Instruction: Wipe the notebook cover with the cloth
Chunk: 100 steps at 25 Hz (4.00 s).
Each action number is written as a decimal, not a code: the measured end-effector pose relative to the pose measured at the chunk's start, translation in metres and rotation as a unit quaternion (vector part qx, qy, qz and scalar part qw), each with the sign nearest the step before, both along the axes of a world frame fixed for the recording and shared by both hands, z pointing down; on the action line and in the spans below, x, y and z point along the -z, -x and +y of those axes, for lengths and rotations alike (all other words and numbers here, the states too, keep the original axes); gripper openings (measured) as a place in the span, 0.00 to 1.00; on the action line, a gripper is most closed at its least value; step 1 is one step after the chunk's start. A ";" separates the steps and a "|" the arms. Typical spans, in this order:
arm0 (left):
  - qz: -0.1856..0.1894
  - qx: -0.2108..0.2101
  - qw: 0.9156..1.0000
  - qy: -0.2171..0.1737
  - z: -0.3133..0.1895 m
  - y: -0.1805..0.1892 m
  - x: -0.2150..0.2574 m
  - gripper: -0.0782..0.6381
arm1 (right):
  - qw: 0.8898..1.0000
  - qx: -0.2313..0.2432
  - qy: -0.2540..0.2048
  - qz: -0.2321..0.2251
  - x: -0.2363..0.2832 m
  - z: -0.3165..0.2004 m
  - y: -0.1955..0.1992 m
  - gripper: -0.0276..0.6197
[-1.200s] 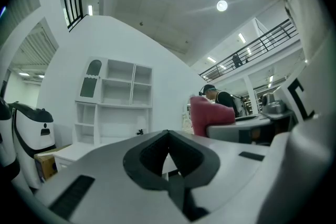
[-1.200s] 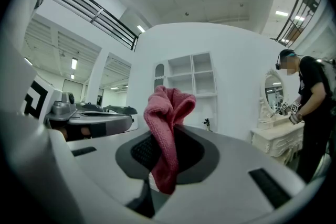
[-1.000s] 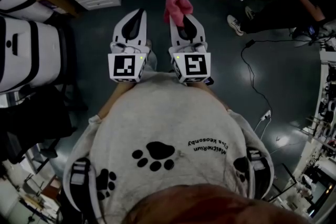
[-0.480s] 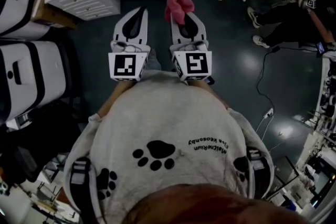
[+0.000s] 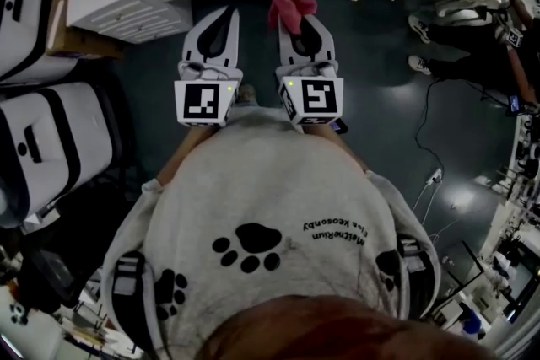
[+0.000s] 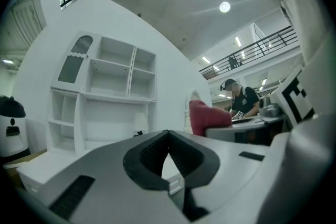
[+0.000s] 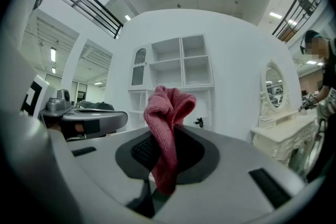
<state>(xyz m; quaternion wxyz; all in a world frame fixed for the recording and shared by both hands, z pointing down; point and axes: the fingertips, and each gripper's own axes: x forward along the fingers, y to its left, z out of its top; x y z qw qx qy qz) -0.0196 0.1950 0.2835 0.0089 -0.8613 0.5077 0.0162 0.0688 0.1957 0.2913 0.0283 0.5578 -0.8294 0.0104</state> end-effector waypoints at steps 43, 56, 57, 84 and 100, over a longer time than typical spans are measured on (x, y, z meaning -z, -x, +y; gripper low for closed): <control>0.021 0.026 0.999 -0.002 -0.168 0.005 0.004 0.13 | 0.999 0.035 -0.029 0.018 0.021 -0.179 0.006 0.14; 0.016 0.070 0.997 0.012 -0.264 -0.017 -0.001 0.13 | 0.995 0.095 0.004 0.028 0.000 -0.278 -0.011 0.14; 0.013 0.072 0.997 0.011 -0.269 -0.017 -0.001 0.13 | 0.995 0.097 0.009 0.027 -0.001 -0.283 -0.011 0.14; -0.012 0.028 0.999 0.043 -0.321 -0.008 -0.026 0.13 | 0.995 0.093 0.013 0.025 -0.013 -0.346 0.015 0.14; -0.022 0.032 0.996 0.084 -0.342 0.011 -0.073 0.13 | 0.988 0.122 0.047 0.083 -0.058 -0.383 0.033 0.14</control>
